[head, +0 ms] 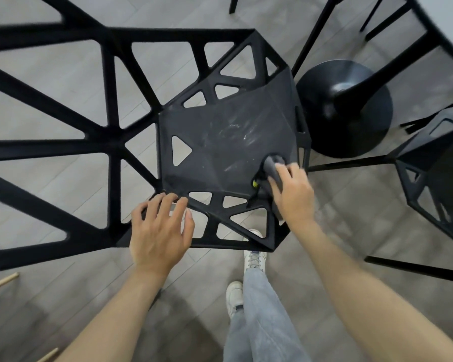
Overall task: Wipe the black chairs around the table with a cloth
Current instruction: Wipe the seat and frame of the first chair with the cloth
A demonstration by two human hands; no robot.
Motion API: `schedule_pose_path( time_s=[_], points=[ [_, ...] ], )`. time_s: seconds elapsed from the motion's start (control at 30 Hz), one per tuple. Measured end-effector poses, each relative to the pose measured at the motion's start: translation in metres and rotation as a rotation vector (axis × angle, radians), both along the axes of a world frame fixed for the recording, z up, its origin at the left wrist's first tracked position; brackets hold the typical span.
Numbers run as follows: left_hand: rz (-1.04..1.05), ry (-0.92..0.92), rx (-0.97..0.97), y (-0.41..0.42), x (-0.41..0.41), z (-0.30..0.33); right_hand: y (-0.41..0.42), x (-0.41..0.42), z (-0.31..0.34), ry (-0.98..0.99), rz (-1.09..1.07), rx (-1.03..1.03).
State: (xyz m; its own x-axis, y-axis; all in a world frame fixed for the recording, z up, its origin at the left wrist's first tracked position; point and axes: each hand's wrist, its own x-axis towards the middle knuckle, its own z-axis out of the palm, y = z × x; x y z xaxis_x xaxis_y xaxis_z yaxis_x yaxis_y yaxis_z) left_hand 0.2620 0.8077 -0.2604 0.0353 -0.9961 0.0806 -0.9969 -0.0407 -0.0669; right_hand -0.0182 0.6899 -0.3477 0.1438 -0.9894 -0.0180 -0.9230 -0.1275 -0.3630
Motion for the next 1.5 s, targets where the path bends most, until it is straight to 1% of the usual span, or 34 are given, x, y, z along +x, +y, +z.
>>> schedule_pose_path(
  time_s=[0.13,0.2,0.27,0.33,0.4,0.43,0.47,0.53,0.63,0.7,0.73,0.77,0.9,0.97,1.03,1.1,1.13,1.2,1.3,1.4,1.5],
  points=[
    [0.004,-0.011,0.007,0.0,0.0,0.001,0.072,-0.018,0.012,-0.165,-0.1,0.151],
    [0.022,-0.031,0.006,0.0,0.0,0.001,0.088,-0.028,0.016,-0.198,-0.051,0.205],
    [0.047,-0.026,0.003,0.0,0.0,0.0,0.091,-0.037,0.02,-0.23,0.047,0.225],
    [0.055,-0.018,-0.011,0.0,0.0,-0.001,0.088,-0.042,0.019,-0.186,0.183,0.176],
    [0.052,-0.015,-0.039,0.0,0.0,-0.003,0.075,-0.043,0.012,-0.022,0.341,0.047],
    [0.05,-0.02,-0.056,0.001,0.0,-0.004,0.061,-0.043,0.008,0.051,0.37,-0.003],
    [0.048,-0.027,-0.071,0.002,0.0,-0.005,0.043,-0.043,0.005,0.083,0.344,-0.032],
    [0.043,-0.037,-0.091,0.003,0.001,-0.007,0.006,-0.041,0.002,0.04,0.225,-0.045],
    [0.03,-0.044,-0.102,0.003,0.003,-0.011,-0.028,-0.038,-0.004,-0.194,0.092,-0.001],
    [0.03,-0.058,-0.119,0.003,0.003,-0.012,-0.024,-0.034,-0.007,-0.329,0.023,0.094],
    [0.027,-0.064,-0.124,0.003,0.002,-0.012,-0.015,-0.036,-0.009,-0.359,0.025,0.119],
    [0.024,-0.064,-0.121,0.003,0.001,-0.011,-0.001,-0.039,-0.011,-0.363,0.062,0.125],
    [0.03,-0.05,-0.091,0.001,0.006,-0.007,0.048,-0.056,-0.015,-0.351,0.329,0.072],
    [0.037,-0.032,-0.074,-0.001,0.015,-0.006,0.038,-0.065,-0.016,-0.327,0.498,0.041],
    [0.026,-0.019,-0.076,-0.005,0.026,-0.006,0.012,-0.07,-0.017,-0.243,0.698,-0.037],
    [0.001,-0.022,-0.112,-0.011,0.037,-0.005,-0.009,-0.063,-0.021,-0.156,0.814,-0.066],
    [-0.015,-0.03,-0.13,-0.014,0.043,-0.004,-0.011,-0.056,-0.025,-0.156,0.834,-0.065],
    [-0.039,-0.039,-0.148,-0.021,0.058,-0.004,-0.003,-0.037,-0.036,-0.249,0.794,-0.074],
    [-0.014,-0.069,-0.115,-0.033,0.083,-0.004,0.012,-0.007,-0.051,-0.369,0.657,-0.119],
    [-0.004,-0.149,-0.121,-0.04,0.104,-0.002,0.018,0.018,-0.056,-0.413,0.592,-0.153],
    [0.011,-0.265,-0.206,-0.045,0.116,-0.007,0.022,0.037,-0.059,-0.432,0.572,-0.209]
  ],
)
